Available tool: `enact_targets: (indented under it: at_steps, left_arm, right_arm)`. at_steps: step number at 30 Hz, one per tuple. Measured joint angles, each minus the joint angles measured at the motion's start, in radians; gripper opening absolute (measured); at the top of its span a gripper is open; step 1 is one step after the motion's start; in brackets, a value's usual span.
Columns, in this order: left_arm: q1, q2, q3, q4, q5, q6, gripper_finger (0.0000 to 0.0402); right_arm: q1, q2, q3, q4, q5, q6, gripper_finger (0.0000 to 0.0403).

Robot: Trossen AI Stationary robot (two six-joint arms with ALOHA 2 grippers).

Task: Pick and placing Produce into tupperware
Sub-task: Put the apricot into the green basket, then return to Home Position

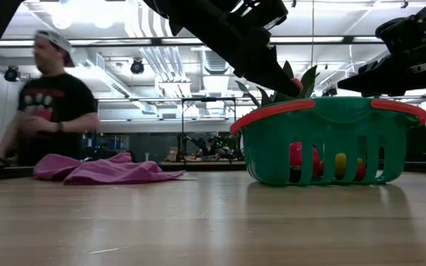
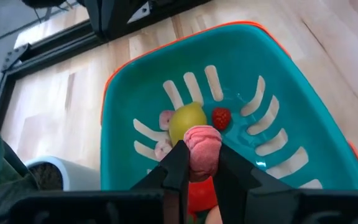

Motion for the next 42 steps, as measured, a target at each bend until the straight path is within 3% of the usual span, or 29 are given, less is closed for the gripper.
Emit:
enact_targets:
  at_steps: [12,27,42]
  left_arm:
    - [-0.015,0.0,-0.058,-0.005,0.016,-0.01,0.0039]
    - [-0.015,0.0,-0.068,0.08,0.013,-0.007,0.0129]
    - [-0.019,-0.052,-0.013,0.157,0.012,-0.007,0.0132]
  right_arm:
    - [0.0,0.0,0.0,0.0,0.0,0.0,0.0009]
    - [0.0,0.0,0.0,0.0,0.0,0.0,0.0009]
    - [0.0,0.0,0.0,0.0,0.0,0.003,0.0009]
